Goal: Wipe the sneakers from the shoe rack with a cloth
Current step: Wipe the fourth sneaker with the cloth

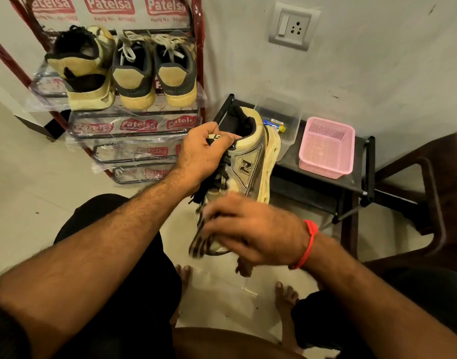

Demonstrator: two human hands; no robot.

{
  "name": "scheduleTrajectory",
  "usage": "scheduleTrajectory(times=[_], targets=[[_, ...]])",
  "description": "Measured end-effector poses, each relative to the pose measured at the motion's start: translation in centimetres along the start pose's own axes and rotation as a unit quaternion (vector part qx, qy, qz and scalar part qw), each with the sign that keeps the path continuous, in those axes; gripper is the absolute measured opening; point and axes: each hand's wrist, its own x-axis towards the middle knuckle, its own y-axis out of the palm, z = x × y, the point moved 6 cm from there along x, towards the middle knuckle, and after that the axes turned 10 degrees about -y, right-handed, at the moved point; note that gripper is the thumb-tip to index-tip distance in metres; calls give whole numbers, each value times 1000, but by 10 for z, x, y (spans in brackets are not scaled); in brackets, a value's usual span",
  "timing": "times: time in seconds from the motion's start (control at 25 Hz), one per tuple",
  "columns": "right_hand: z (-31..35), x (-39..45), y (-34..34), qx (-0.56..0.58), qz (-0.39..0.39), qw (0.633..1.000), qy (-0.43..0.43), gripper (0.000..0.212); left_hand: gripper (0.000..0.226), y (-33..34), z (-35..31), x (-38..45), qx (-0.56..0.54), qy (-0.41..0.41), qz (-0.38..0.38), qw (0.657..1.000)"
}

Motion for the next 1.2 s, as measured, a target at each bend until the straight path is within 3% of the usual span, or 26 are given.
scheduleTrajectory(times=[0.12, 0.24, 0.36, 0.44, 0.48, 0.56, 0.64, 0.72, 0.84, 0.96, 1.04, 1.08, 1.2], targets=[[-67, -35, -50, -86, -157, 962, 207, 19, 25, 2, 4, 0, 10, -5, 9, 1000], [-92, -59, -57, -42, -190, 910, 366, 19, 32, 0, 9, 2, 14, -41, -34, 998], [-78, -49, -61, 67, -297, 882, 359, 25, 29, 4, 12, 3, 42, -59, -44, 996], [-73, -47, -72, 149, -425, 827, 337, 32, 29, 7, 11, 0, 64, -53, -35, 996], [-73, -46, -72, 167, -448, 813, 334, 36, 30, 7, 11, -1, 70, -52, -38, 995], [-77, -44, -58, 155, -368, 844, 357, 53, 31, 3, 12, 2, 65, -60, -56, 994], [-78, -43, -31, 117, -172, 904, 373, 76, 31, -6, 14, 6, 38, -83, -84, 992], [-82, -51, -16, 110, -37, 929, 353, 93, 30, -18, 17, 10, 8, -105, -116, 988], [-81, -53, -19, 116, -33, 946, 302, 78, 26, -31, 18, 12, -9, -114, -156, 981], [-74, -41, -33, 67, -118, 953, 271, 44, 28, -27, 20, 11, -5, -119, -147, 982], [-59, -27, -41, 82, -153, 959, 223, 36, 33, -19, 17, 9, 35, -114, -123, 985], [-48, -19, -41, 98, -135, 968, 186, 35, 34, -17, 16, 9, 53, -110, -118, 985], [-15, -6, -18, 90, 23, 993, 74, 37, 30, -17, 18, 11, 27, -123, -123, 984]])
